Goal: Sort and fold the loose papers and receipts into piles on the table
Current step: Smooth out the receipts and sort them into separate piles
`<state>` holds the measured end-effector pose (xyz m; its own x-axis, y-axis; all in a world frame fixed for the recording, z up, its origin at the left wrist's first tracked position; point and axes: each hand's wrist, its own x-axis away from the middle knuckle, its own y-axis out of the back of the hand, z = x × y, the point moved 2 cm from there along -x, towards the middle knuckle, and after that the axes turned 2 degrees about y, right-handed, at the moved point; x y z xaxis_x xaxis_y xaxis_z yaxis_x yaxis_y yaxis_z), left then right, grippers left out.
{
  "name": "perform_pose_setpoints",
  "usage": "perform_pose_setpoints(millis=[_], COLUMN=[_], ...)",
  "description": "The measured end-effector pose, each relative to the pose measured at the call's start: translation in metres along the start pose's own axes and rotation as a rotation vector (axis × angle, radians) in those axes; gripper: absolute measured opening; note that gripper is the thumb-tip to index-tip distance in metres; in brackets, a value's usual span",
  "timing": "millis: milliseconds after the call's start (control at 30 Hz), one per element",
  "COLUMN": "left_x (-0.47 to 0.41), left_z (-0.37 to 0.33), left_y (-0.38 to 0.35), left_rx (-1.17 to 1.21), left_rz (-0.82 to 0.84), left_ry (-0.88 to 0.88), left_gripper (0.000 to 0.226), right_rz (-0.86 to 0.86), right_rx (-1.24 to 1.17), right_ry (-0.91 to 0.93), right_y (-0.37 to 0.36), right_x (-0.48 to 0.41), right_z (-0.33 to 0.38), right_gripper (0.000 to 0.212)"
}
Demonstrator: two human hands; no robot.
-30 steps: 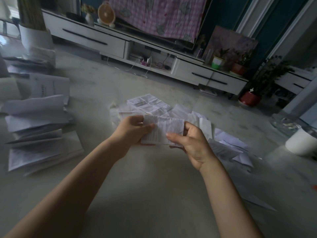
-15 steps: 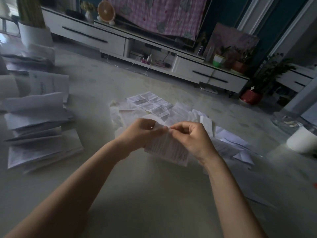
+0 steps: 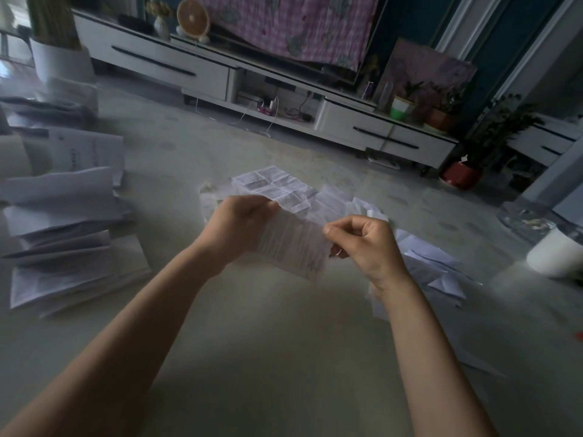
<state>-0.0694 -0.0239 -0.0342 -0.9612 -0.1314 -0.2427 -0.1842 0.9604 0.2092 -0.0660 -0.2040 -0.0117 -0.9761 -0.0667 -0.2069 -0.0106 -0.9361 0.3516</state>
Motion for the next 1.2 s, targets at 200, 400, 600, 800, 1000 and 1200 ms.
perform_pose_setpoints(millis=[200, 400, 600, 800, 1000, 1200], left_x=[-0.012, 0.003, 0.036, 0.070, 0.086, 0.108], left_z=[0.006, -0.008, -0.031, -0.053, -0.059, -0.058], left_y=[0.031, -0.006, -0.035, -0.084, -0.115, -0.133], left_rx=[0.078, 0.205, 0.385, 0.323, 0.128, -0.037], left_rz=[-0.164, 0.008, 0.318, 0.353, 0.331, 0.406], left_ry=[-0.053, 0.010, 0.151, 0.142, 0.088, 0.041], left_gripper=[0.025, 0.029, 0.015, 0.016, 0.019, 0.018], right_rz=[-0.110, 0.064, -0.141, -0.243, -0.299, -0.298], right_rx=[-0.205, -0.228, -0.215, -0.269, -0.166, 0.063], right_ry=[-0.065, -0.255, -0.256, -0.258, -0.219, -0.387], right_y=[0.000, 0.005, 0.072, 0.122, 0.148, 0.167], right_x=[0.004, 0.021, 0.039, 0.084, 0.107, 0.132], right_z=[0.008, 0.012, 0.016, -0.007, -0.012, -0.034], right_gripper=[0.006, 0.017, 0.017, 0.015, 0.014, 0.019])
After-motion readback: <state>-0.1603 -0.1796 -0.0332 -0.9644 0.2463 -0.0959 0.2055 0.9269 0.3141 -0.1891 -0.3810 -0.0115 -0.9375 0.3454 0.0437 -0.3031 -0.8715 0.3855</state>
